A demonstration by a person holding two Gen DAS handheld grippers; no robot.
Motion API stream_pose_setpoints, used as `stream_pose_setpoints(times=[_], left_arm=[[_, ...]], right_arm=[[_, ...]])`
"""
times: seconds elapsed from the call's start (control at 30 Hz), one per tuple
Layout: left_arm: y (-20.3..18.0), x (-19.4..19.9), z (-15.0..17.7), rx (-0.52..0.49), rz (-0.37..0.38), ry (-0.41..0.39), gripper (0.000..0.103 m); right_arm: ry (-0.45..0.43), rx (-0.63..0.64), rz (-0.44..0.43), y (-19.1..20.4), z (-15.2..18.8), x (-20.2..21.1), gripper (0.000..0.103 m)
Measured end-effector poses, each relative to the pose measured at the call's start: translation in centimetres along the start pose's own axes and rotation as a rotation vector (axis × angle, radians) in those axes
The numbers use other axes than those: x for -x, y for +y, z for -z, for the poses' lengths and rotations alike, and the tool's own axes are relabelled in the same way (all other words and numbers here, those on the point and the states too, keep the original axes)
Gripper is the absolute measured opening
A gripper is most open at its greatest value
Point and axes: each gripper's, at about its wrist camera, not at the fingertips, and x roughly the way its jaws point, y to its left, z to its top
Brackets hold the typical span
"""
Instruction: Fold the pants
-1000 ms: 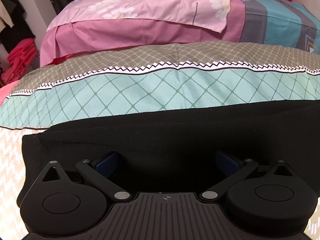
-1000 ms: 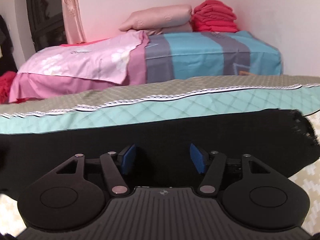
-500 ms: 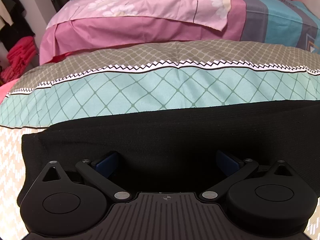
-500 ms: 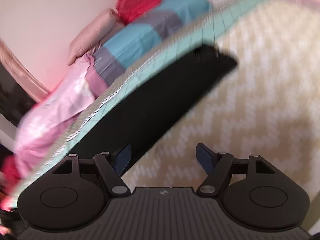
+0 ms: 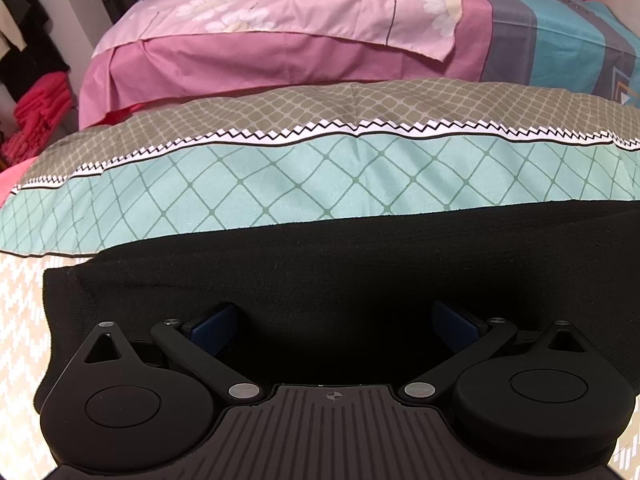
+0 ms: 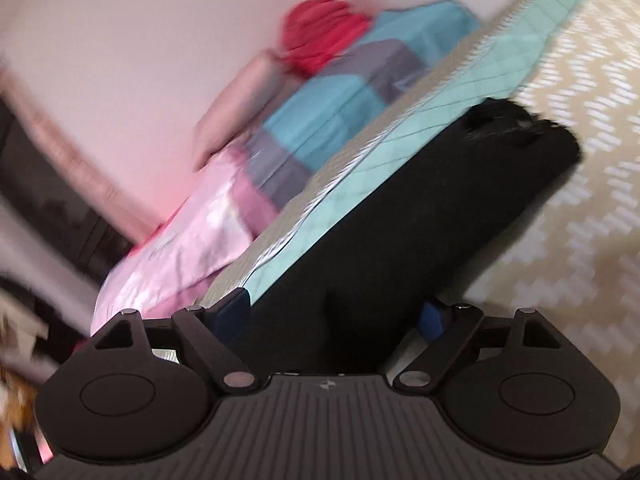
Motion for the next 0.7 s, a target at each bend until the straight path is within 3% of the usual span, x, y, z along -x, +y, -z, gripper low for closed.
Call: stream_pose_setpoints(times=[0.07,0.13,0.2,0.23,0.3,0.37,0.4,0.5,0.7], left_arm=[[0.0,0.0,0.0,-0.001,0.000,0.001,0.103],[0.0,0.0,-0.1,0.000,-0.002,0.003,0.103],[-0.1,0.0,0.0,0.000,-0.005,0.000,0.103],[-0.1,0.0,0.0,0.000,-0.005,-0.001,0.103],[-0.1,0.0,0.1,-0.001,-0.004,-0.005,0.103],[-0.1,0.0,0.1,-0.004,-0.002,-0.008,0.103],[0.0,0.0,0.1,-0.004,-0.001,-0.008,0.103],[0.0,0.1,0.2,-0.008,0.002,-0.013,0.103],[0.2,0.3,0.0,-0.002,0.017,-0.006,0.103]], right_arm=[[0.002,0.042,-0.007,0.0,-0.4,-0.4,0.087],[-0.027,-0.040,0.004,-1.1,-1.6,-1.1,0.068],[-0.037,-0.153,0.072,-1.7,-2.1,-1.6,0.052],[-0.030,-0.155,0.085,-1.1,-2.1,-1.7,0.053],[0.065,-0.026,0.070,0.9,-1.7,-2.1,0.050],[0.110,0.159,0.115,2.5,-1.4,-2.4,0.031],[0.098,0.163,0.134,2.0,-1.9,-2.3,0.024],[0.011,-0.118,0.107,-1.8,-3.2,-1.6,0.022],[0.011,-0.027,0.161,0.1,-2.0,-1.1,0.025]])
